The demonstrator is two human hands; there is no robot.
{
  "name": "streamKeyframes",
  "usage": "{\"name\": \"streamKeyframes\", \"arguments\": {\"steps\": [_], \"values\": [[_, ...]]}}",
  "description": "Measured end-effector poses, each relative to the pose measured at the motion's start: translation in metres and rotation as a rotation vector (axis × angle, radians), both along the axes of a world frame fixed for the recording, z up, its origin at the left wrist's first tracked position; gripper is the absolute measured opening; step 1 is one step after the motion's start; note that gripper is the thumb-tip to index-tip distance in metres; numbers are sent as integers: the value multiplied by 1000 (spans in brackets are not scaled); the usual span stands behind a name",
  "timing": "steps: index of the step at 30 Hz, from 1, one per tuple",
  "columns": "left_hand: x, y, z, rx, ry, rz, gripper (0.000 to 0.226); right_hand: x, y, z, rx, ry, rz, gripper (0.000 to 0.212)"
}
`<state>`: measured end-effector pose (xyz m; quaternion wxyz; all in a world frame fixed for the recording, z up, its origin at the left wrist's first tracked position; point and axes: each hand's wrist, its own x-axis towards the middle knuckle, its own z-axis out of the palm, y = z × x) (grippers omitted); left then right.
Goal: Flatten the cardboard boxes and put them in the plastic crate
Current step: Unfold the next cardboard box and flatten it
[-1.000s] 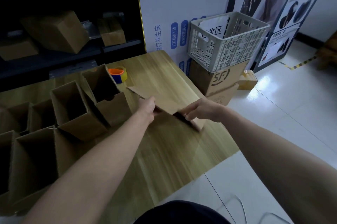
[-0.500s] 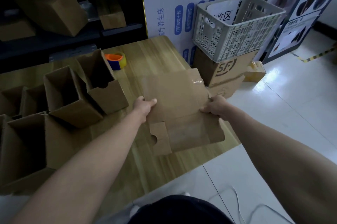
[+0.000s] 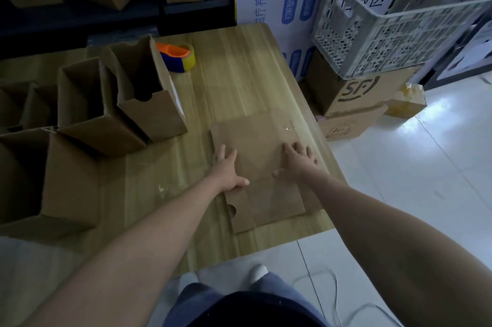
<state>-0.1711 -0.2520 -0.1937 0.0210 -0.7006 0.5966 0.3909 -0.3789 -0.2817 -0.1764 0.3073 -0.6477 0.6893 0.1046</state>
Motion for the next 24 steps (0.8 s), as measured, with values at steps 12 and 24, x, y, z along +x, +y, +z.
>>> {"name": "streamKeyframes", "arguments": {"steps": [12,24], "values": [[-4,-20,-11,-45,-236,-134,105,1,-25,-24,2,46,161,97],[11,-58,-2,-350,-122,142,56,36,-93,-14,-116,158,134,81]]}}
